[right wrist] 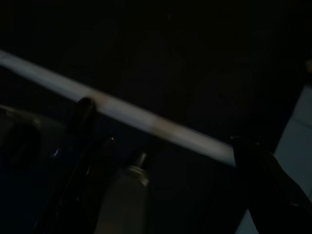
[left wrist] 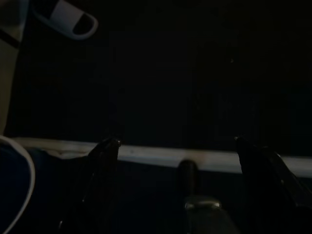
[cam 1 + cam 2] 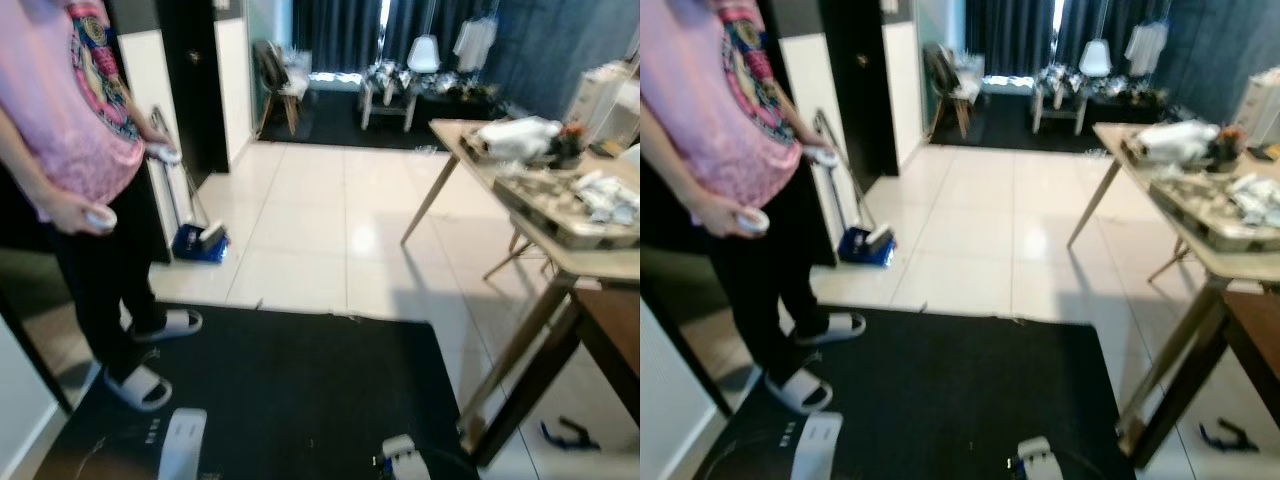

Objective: Picking trash to rubbish bin

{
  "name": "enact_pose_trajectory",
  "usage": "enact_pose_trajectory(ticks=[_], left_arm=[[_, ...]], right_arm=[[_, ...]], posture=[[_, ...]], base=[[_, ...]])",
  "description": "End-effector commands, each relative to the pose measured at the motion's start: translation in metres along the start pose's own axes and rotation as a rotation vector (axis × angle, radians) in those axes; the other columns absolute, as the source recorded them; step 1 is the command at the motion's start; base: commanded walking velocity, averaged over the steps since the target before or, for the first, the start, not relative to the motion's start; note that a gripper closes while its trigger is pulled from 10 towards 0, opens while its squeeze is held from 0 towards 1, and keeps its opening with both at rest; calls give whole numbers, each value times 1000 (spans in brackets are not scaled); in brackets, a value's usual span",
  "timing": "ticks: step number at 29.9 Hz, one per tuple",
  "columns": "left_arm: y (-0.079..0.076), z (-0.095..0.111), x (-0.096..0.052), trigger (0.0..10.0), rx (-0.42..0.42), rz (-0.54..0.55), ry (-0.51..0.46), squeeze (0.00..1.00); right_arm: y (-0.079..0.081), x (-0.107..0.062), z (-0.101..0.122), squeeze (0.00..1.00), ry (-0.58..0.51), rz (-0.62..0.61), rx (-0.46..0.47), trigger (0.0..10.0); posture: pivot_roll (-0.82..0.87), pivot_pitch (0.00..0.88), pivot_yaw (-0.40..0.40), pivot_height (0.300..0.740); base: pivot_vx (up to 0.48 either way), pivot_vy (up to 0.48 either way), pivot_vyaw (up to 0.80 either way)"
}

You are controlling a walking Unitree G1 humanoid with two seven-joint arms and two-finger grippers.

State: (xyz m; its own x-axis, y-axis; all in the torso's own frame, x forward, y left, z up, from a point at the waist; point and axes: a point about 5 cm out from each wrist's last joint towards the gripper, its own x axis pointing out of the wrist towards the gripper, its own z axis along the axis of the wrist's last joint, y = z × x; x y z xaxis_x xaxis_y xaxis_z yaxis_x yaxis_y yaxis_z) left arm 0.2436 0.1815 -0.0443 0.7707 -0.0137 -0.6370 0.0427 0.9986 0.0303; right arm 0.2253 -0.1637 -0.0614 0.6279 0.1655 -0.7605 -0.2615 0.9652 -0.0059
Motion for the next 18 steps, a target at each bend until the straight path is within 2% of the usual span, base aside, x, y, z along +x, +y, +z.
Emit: enact_pose_trajectory(ticks=[1, 2, 13, 18], left_arm=[[-2, -2, -1, 10000, -1, -8, -1, 176], [-2, -2, -1, 10000, 7, -9, -5, 251], [-3, 4, 1, 10000, -50, -28, -30, 212], [-2, 4, 0, 10000, -71, -25, -43, 220]], right_arm=[[1, -1, -5, 0, 14, -3, -13, 10000], [1, -1, -6, 0, 16, -4, -14, 10000], [-1, -1, -5, 0, 3, -47, -21, 10000], [-1, -1, -2, 0, -18, -50, -76, 10000]], posture=[[28, 44, -45, 740], [27, 39, -46, 740], [25, 33, -42, 740], [25, 26, -44, 740]], base=[[0, 0, 0], [0, 0, 0], [0, 0, 0], [115, 0, 0]])
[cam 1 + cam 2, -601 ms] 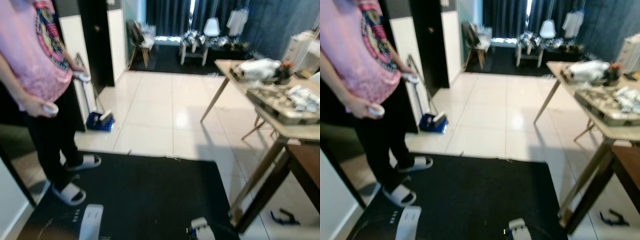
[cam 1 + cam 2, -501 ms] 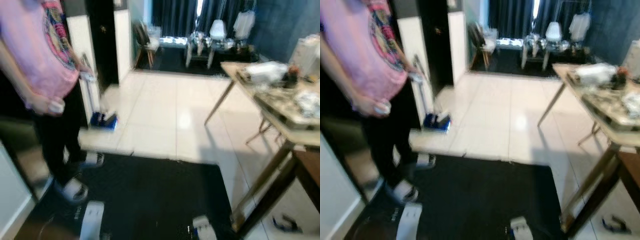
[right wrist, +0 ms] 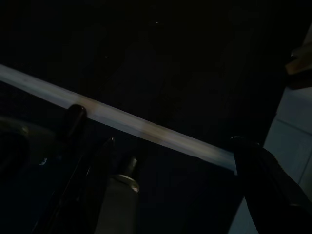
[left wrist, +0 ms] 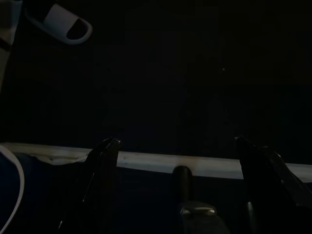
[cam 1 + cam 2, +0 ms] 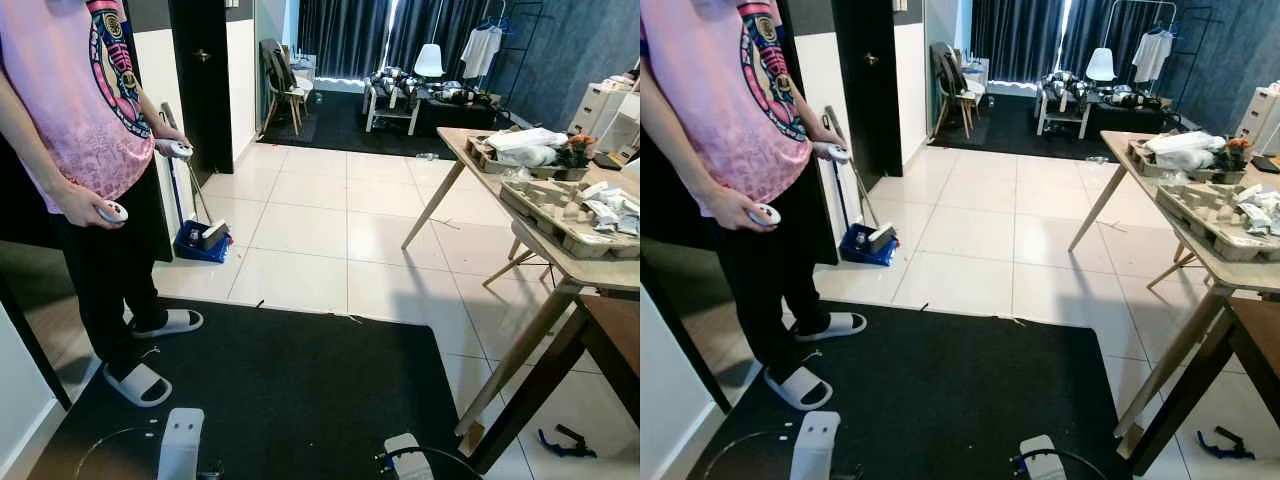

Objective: Picking trash to rubbish bin

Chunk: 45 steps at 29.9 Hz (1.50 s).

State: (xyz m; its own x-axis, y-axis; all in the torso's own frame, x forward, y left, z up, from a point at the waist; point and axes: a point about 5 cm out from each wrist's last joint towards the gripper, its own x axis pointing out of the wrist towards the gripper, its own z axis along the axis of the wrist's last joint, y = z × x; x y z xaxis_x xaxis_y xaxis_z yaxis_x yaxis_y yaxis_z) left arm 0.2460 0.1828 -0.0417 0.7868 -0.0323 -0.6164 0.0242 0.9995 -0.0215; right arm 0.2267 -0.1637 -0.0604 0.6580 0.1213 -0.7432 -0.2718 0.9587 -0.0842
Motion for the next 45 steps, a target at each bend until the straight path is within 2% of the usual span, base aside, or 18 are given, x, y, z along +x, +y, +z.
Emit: enact_pose_trajectory(ticks=[1, 18, 45], left_arm=[[-3, 1, 0, 10000, -18, -7, -18, 220], [-4, 0, 0, 10000, -60, -1, -25, 173], [-3, 1, 0, 10000, -77, 0, -26, 176]], right_arm=[[1, -1, -4, 0, 5, 9, -29, 10000], [3, -1, -5, 0, 19, 18, -21, 10000], [6, 0, -5, 0, 21, 46, -29, 10000]], posture=[[25, 26, -44, 740], [22, 23, -51, 740], [27, 30, -60, 740]], base=[[307, 0, 0], [411, 0, 0], [424, 0, 0]])
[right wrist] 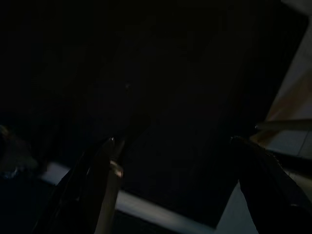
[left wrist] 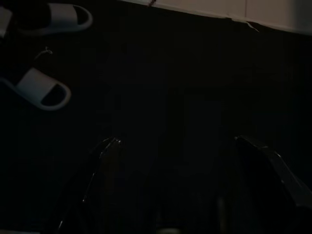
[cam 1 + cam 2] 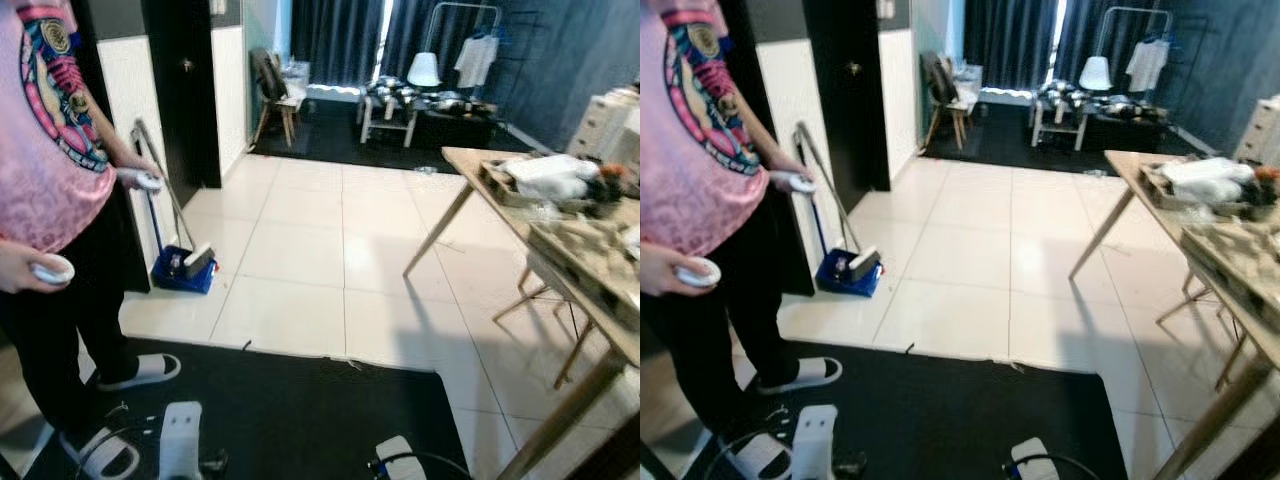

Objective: Picking trash to rubbish bin

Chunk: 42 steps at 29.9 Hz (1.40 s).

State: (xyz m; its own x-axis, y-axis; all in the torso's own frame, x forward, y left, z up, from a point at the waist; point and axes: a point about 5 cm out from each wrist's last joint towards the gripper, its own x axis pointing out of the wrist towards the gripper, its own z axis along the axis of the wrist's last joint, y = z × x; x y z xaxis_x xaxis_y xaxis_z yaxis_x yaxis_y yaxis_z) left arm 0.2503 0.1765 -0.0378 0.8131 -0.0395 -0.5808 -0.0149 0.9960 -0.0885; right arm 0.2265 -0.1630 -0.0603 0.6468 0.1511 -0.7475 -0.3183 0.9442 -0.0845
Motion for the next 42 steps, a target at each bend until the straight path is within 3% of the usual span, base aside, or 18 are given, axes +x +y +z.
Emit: enact_pose_trajectory(ticks=[1, 16, 27, 42], left_arm=[[3, -5, -2, 10000, 0, 10, 17, 176], [4, -4, -1, 10000, -9, 13, 15, 184], [7, -3, -2, 10000, -18, 24, 8, 184], [11, -3, -3, 10000, -6, 28, 15, 184]], right_arm=[[6, 0, -4, 0, 18, 15, 8, 10000], [9, 0, -4, 0, 7, 54, 10, 10000], [11, 1, -4, 0, 12, 60, 27, 10000], [15, 1, -7, 0, 29, 54, -1, 10000]], posture=[[27, 30, -60, 740], [31, 33, -66, 740], [43, 47, -72, 740], [51, 57, -64, 740]], base=[[424, 0, 0], [424, 0, 0], [423, 0, -766], [413, 0, 0]])
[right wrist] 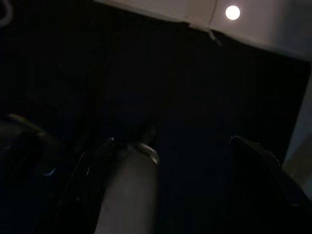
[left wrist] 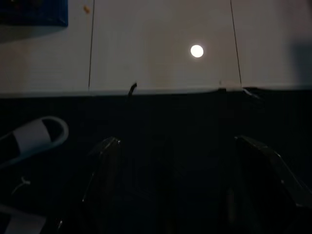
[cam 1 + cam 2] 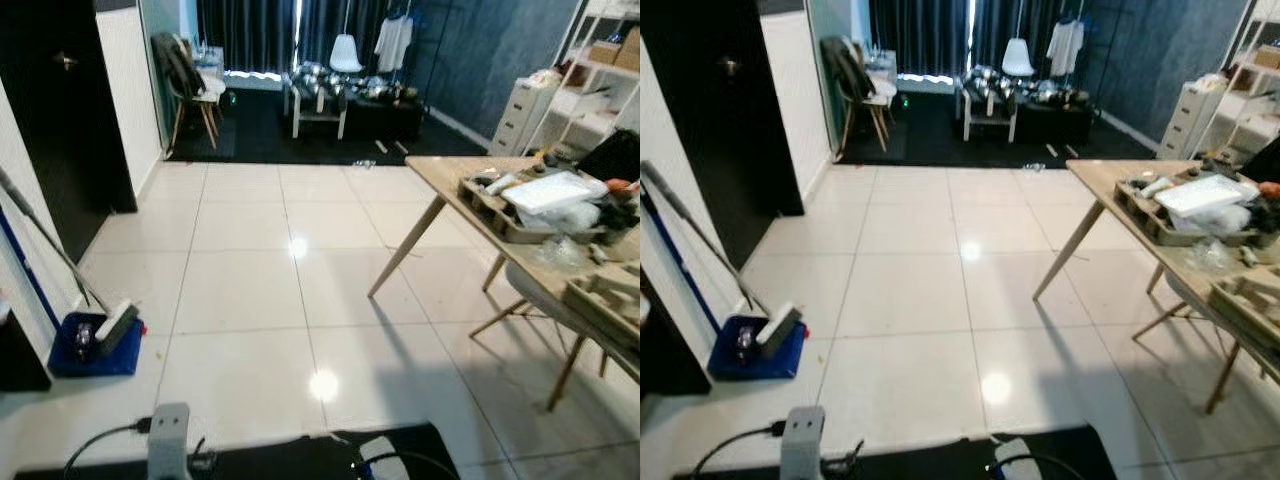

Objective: Picking trash to rubbish bin

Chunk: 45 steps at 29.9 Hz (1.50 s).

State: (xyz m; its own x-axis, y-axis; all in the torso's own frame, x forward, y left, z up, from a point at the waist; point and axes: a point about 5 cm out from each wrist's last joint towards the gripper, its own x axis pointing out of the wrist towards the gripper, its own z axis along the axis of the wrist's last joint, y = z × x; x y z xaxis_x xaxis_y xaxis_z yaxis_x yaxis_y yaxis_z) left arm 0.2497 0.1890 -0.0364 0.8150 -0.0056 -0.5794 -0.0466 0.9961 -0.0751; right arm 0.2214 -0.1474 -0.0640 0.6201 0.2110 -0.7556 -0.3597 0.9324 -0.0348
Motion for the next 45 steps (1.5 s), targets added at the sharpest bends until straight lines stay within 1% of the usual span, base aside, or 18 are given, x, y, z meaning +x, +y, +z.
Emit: enact_pose_trajectory(ticks=[1, 5, 12, 17, 18, 23, 40, 41, 42, 45], left_arm=[[-2, -5, -1, 10000, 4, -6, 20, 188], [-2, -5, -1, 10000, 12, -14, 25, 184], [-4, -6, -1, 10000, 39, -32, 40, 188], [-5, -8, -1, 10000, 77, -54, 60, 188], [-6, -9, -1, 10000, 96, -64, 67, 184], [-5, -12, -2, 10000, 124, -79, 94, 192], [-3, -20, -5, 10000, 160, -99, 130, 180], [-4, -24, -6, 10000, 163, -106, 146, 55], [-4, -26, -6, 10000, 170, -108, 155, 31], [-4, -29, -7, 10000, 189, -111, 163, 20]], right_arm=[[-4, -2, -7, 0, 32, -25, 1, 10000], [-7, -2, -8, 0, 41, -43, 18, 10000], [-11, -3, -10, 0, 46, -59, 38, 10000], [-13, -4, -12, 0, 51, -77, 51, 10000], [-15, -5, -13, 0, 55, -89, 64, 10000], [-19, -6, -16, 0, 58, -116, 105, 10000], [-19, -7, -20, 0, 67, -125, 116, 10000], [-18, -7, -21, 0, 75, -117, 105, 10000], [-18, -7, -22, 0, 78, -114, 103, 10000], [-18, -7, -23, 0, 81, -113, 106, 10000]], posture=[[51, 56, -63, 740], [50, 57, -60, 740], [49, 59, -56, 740], [50, 60, -57, 740], [51, 60, -56, 740], [48, 58, -51, 740], [51, 62, -49, 740], [50, 63, -48, 740], [50, 63, -48, 740], [51, 64, -48, 740]], base=[[401, 0, 0], [401, 0, -103], [402, 0, -800], [395, 0, -800], [386, 0, -800], [383, 0, -800], [360, 0, -800], [0, 0, 0], [0, 0, 0], [0, 0, 0]])
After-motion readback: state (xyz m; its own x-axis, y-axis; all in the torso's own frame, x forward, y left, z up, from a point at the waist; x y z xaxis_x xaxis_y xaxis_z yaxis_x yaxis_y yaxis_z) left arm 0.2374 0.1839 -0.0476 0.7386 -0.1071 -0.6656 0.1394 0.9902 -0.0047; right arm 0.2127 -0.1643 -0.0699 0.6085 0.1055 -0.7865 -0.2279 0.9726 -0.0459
